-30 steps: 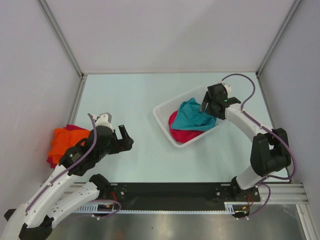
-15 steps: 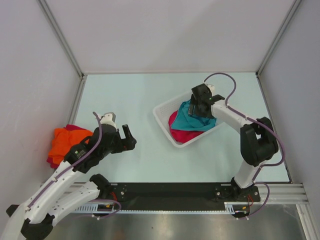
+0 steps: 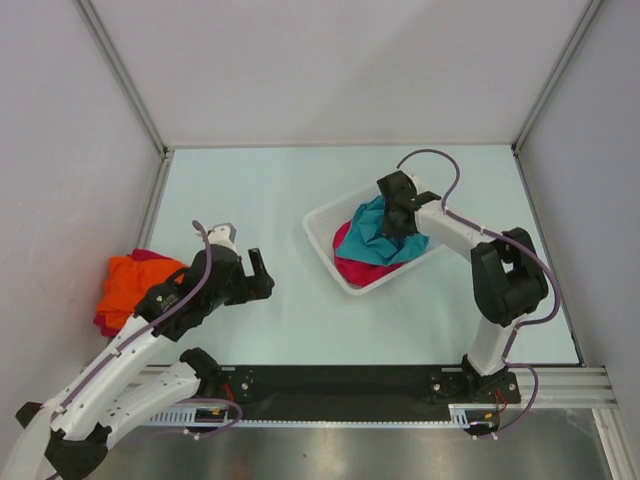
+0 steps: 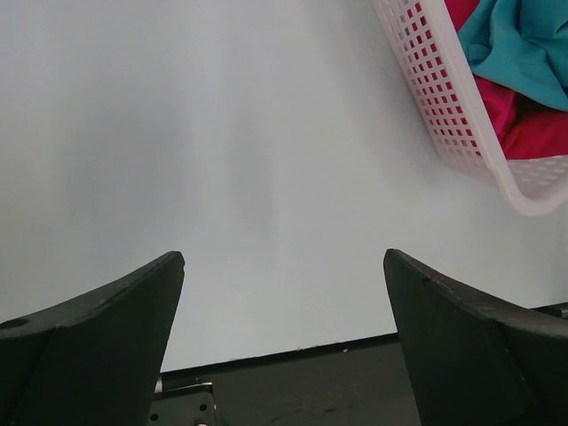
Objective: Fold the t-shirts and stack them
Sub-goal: Grab crumpled tshirt from bin with the right arm, then move the tshirt to the center of the board
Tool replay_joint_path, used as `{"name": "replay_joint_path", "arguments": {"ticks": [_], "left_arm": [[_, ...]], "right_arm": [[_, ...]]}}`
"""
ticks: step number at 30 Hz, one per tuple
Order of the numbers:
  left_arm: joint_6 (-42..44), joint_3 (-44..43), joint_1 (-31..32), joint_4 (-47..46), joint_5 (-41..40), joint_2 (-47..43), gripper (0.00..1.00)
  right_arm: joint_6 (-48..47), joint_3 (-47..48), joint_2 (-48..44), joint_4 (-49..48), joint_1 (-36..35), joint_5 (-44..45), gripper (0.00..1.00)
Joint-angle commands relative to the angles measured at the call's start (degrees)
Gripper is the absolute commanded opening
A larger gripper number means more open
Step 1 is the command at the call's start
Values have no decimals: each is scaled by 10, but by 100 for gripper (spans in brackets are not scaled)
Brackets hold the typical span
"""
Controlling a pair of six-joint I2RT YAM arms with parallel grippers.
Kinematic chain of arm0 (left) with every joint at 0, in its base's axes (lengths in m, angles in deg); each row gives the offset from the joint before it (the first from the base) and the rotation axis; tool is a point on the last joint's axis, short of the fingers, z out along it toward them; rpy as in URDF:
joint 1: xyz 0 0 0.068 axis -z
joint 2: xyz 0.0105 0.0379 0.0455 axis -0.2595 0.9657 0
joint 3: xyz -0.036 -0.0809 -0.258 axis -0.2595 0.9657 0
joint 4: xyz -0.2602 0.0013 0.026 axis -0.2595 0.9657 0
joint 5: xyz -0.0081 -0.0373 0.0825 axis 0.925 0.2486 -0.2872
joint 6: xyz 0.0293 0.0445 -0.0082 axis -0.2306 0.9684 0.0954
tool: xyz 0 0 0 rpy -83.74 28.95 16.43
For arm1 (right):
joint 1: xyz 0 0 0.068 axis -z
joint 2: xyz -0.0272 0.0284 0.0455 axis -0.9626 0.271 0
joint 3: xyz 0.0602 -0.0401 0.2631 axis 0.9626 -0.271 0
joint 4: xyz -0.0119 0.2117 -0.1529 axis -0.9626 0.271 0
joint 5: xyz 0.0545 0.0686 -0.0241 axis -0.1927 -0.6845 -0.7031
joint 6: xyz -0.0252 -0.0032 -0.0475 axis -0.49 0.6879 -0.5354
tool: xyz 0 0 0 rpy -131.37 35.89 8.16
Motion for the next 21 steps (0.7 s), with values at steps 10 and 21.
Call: {"name": "replay_joint_path", "arguments": {"ticks": [10, 21], "left_arm": [[-9, 38, -38, -166, 152, 51, 99], [-7, 11, -86, -226, 212, 136, 99]], "right_arm": [[-75, 114, -149, 68, -127, 229, 0], [-111, 326, -213, 174, -436, 404, 0]]}}
